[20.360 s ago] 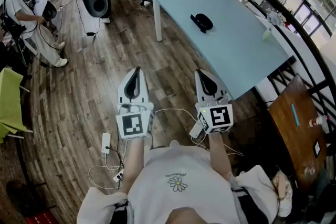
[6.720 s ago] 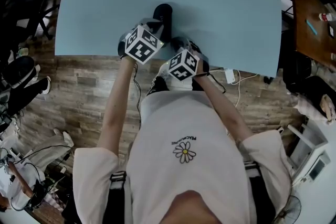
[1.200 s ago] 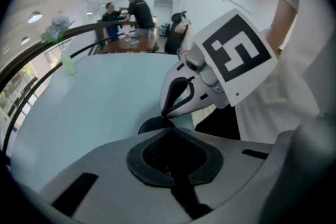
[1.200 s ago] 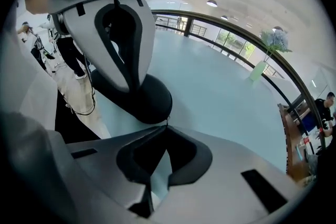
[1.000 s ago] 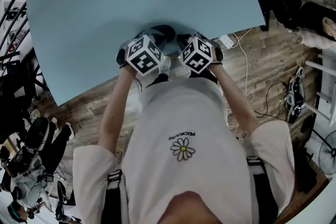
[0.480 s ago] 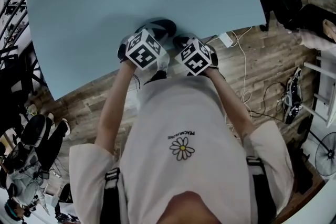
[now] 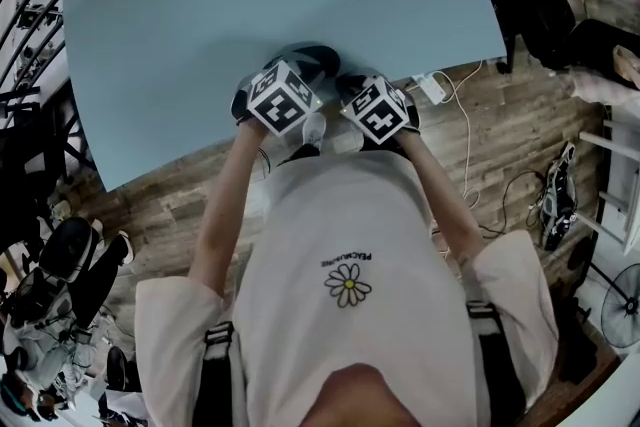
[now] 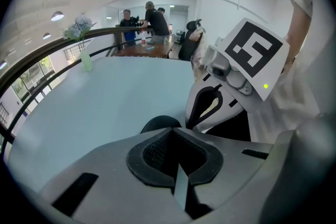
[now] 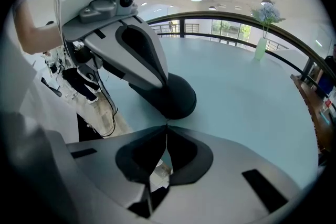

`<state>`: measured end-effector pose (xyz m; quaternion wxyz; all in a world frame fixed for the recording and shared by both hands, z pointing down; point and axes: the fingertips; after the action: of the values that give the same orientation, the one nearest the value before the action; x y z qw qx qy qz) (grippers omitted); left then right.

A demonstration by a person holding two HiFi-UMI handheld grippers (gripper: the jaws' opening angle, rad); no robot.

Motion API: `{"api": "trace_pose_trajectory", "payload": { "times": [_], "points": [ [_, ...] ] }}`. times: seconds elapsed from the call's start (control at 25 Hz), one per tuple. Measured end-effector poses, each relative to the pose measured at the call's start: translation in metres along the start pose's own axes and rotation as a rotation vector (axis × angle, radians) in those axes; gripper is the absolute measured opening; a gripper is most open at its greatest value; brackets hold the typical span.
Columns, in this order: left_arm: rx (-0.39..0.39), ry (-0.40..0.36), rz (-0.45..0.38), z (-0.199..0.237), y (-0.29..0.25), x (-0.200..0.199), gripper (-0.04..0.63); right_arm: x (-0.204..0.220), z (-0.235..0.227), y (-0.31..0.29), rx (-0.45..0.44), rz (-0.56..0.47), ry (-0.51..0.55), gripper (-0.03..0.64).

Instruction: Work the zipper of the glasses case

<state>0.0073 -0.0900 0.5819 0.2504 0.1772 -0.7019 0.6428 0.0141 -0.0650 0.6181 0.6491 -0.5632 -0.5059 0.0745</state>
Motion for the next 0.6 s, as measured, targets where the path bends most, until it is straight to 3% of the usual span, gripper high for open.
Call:
{"api": "trace_pose_trajectory", "payload": {
  "times": [0.08,0.24,0.36,0.52,0.6],
  "points": [
    [-0.009,0.032,-0.005,0.002,0.007,-0.003,0.014,-0.002,-0.004,0.009,0.012,-0.026,-0.012,0.009],
    [-0.082,0.091,-0.124,0.023,0.030,-0.043,0.014,-0.018,-0.041,0.051,0.137,-0.085,0.006,0.020],
    [-0.183,0.123,-0.226,0.055,0.049,-0.076,0.015,-0.045,-0.077,0.082,0.205,-0.167,0.019,0.020],
    [-0.362,0.161,-0.356,0.097,0.088,-0.119,0.014,-0.105,-0.120,0.133,0.350,-0.331,0.132,0.018],
    [-0.454,0.208,-0.463,0.116,0.120,-0.139,0.014,-0.141,-0.131,0.158,0.405,-0.430,0.176,0.014]
  ]
}}
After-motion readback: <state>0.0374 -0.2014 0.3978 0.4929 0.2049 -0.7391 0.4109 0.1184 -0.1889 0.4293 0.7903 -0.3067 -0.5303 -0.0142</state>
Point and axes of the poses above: the fingertips, and each gripper's own axes: y backward along the fingers, z to its left, x out of its underside, and after that the axes turned 6 degrees about -x, right-handed
